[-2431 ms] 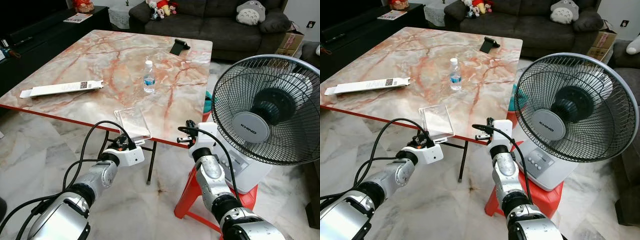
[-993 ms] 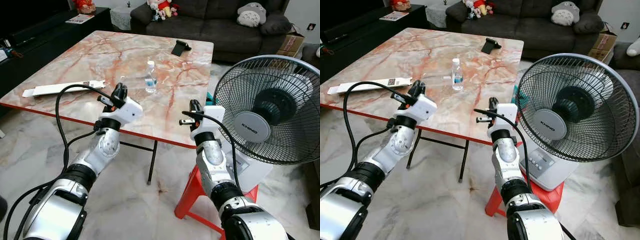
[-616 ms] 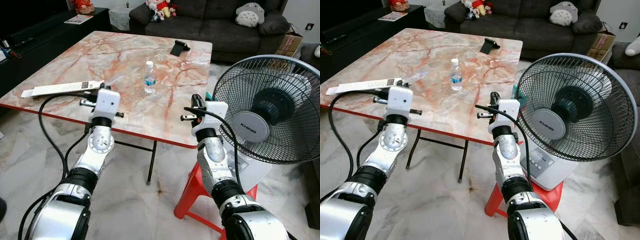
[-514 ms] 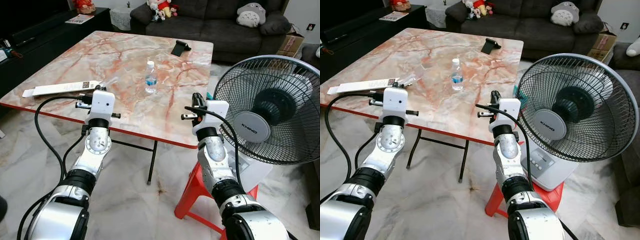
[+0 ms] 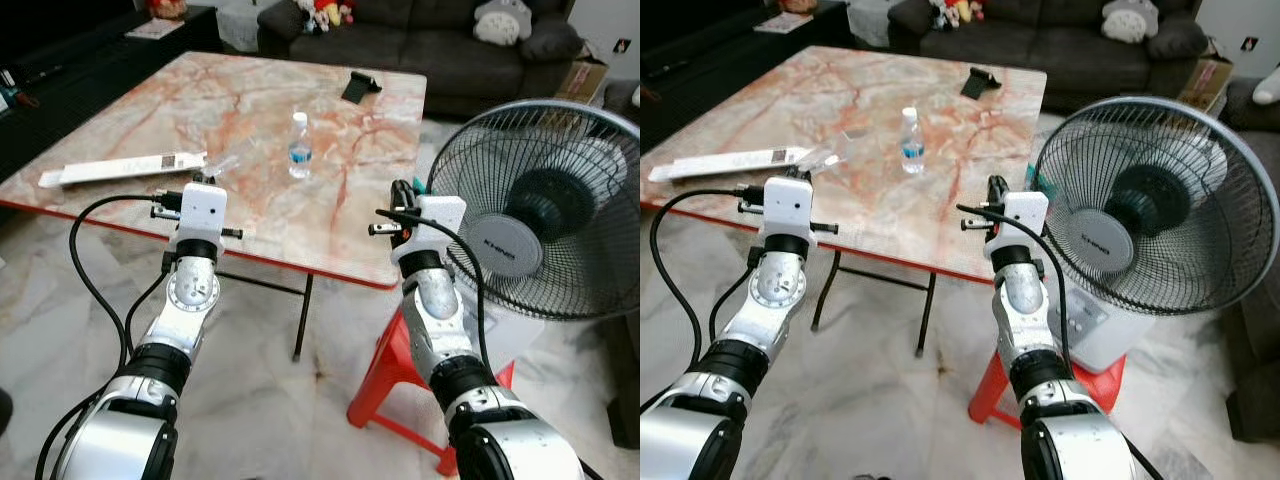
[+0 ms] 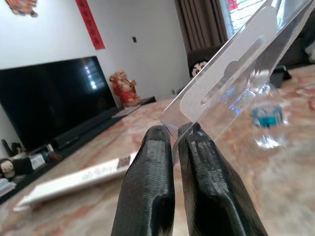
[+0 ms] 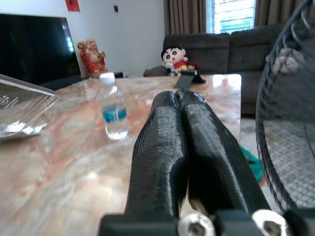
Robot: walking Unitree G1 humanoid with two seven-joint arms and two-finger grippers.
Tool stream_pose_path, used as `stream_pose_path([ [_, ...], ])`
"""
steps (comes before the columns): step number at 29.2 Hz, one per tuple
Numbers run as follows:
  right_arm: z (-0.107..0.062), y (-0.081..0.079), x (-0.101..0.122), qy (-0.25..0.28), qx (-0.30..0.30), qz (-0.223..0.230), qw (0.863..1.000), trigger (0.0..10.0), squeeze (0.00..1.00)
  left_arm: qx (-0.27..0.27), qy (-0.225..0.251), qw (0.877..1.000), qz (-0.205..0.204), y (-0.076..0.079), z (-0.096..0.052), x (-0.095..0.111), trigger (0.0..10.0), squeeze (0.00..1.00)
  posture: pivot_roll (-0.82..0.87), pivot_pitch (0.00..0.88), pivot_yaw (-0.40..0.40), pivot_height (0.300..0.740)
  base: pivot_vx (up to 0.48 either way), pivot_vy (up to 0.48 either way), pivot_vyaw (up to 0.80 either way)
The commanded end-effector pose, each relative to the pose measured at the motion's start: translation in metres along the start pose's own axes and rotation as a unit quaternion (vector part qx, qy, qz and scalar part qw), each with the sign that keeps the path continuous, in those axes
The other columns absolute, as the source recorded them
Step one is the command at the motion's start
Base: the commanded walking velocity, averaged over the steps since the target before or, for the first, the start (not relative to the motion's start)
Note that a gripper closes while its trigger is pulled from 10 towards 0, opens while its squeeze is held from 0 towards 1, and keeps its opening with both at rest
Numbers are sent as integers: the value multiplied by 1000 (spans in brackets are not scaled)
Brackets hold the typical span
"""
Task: Picking trash to rubbish bin
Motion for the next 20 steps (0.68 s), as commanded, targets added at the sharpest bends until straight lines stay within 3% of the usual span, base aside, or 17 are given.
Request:
stream_pose_path([
  [1,-1,-2,2,5,1,-1,1000,10000,0,-3,5,1000,0,0,0,1,10000,0,22,15,-16,740,-296,0,0],
  [20,-2,-7,-2,-2,9,-1,1000,10000,0,-8,2,1000,6,-4,0,0,10000,0,27,0,-7,740,-315,0,0],
])
Point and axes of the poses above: a point about 5 cm out from each wrist's last joint towards the gripper, its own z axis pointing out of the wrist towards the gripper, its own x axis along the axis of the wrist's last joint, y = z × x, the point moved 4 cm from there along z, pointing out of the wrist towards the gripper, and after that the axes turned 8 degrees about -z, right-handed, at the moved point
